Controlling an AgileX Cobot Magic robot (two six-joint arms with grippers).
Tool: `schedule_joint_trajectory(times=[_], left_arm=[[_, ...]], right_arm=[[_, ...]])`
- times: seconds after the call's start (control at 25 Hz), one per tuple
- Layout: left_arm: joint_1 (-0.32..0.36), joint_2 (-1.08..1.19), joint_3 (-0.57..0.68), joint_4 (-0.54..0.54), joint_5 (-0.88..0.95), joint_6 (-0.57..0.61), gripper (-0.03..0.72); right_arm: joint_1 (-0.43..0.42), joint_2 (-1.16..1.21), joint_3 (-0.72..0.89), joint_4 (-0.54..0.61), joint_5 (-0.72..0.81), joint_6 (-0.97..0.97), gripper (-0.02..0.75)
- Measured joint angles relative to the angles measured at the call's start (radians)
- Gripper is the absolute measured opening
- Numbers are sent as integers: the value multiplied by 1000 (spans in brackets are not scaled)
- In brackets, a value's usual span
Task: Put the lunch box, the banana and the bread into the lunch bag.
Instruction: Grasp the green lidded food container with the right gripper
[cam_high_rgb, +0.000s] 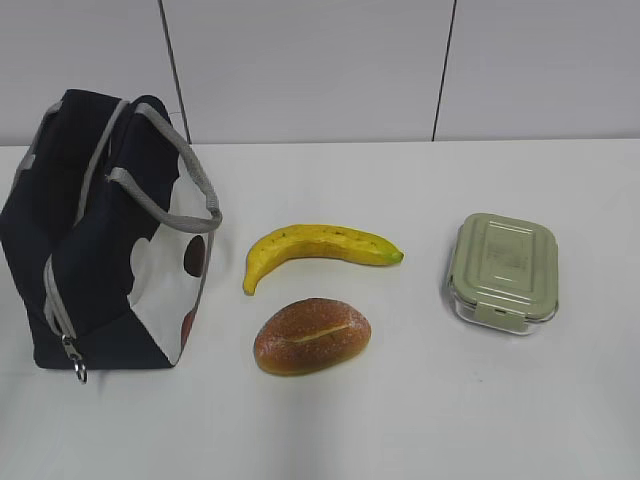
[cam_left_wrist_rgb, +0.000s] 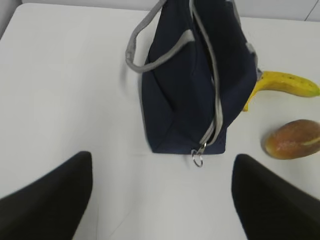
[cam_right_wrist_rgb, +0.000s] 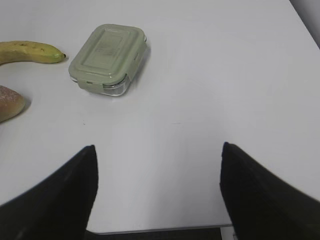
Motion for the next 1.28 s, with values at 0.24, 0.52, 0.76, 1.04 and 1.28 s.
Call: schedule_joint_trajectory(times=[0.24,0.52,0.76,1.04,1.28], left_arm=[[0,343,-203,-75,-26,3,560],[0,741,-457,-116,5,35,552],[0,1027,-619,-137,41,76,543],[0,1261,-735,-137,46,76,494],[0,1357,-757,-145,30,76,347]], right_arm=[[0,0,0,0,0,0,563],[0,0,0,0,0,0,564],[0,0,0,0,0,0,563],[0,0,0,0,0,0,563],[0,0,0,0,0,0,564]])
